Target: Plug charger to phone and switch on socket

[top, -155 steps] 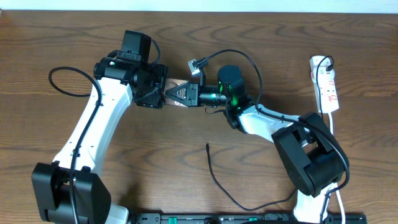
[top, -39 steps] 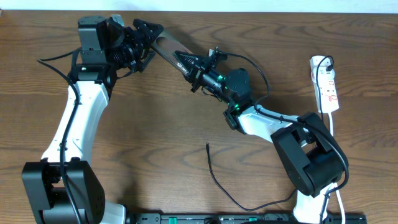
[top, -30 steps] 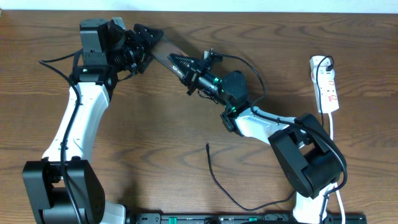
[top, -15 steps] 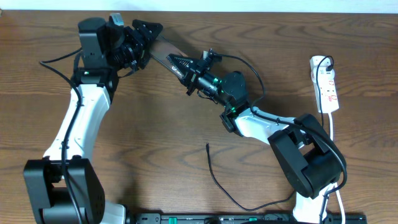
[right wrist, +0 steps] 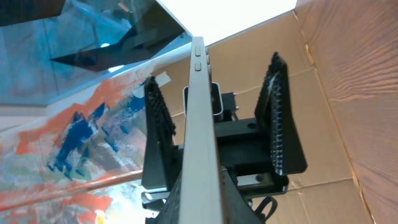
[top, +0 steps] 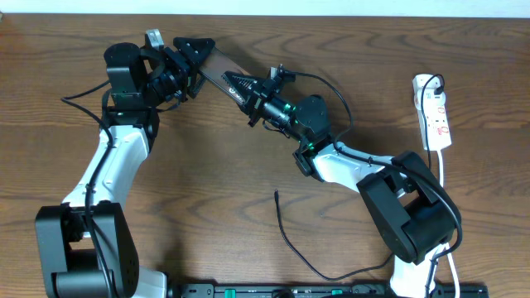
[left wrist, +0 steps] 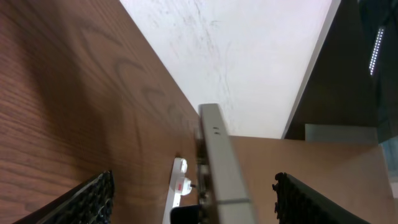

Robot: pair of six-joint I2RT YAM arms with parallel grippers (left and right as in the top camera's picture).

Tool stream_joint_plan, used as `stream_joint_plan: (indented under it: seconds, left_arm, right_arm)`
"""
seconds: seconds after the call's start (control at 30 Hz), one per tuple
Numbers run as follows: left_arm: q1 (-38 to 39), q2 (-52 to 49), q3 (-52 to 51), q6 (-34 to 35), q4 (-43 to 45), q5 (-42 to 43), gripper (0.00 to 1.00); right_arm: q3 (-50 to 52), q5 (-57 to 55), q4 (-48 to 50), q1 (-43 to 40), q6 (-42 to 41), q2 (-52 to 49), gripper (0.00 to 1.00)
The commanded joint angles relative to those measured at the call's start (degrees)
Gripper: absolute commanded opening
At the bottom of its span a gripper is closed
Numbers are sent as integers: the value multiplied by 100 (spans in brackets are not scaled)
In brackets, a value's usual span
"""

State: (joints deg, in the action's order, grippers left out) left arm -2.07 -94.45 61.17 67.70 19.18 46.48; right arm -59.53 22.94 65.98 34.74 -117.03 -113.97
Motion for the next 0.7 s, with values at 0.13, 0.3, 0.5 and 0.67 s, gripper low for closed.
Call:
stream_joint_plan:
  seconds: [0.13,0.3,0.5,0.67]
  left_arm:
    - [-24,4,28,-234,20,284,79]
    - [-24,4,28,-232,-24,304,79]
    - [-24,4,28,-256,-407,282,78]
    - [-24,4,28,-271,-404,232,78]
  right_arm:
    - [-79,184,-358,50,-50,46,1]
    - [-79,227,-450,50,98,46,1]
    - [-79,227,-450,46,780,46,2]
    - [-79,295,-516,46,957,46,1]
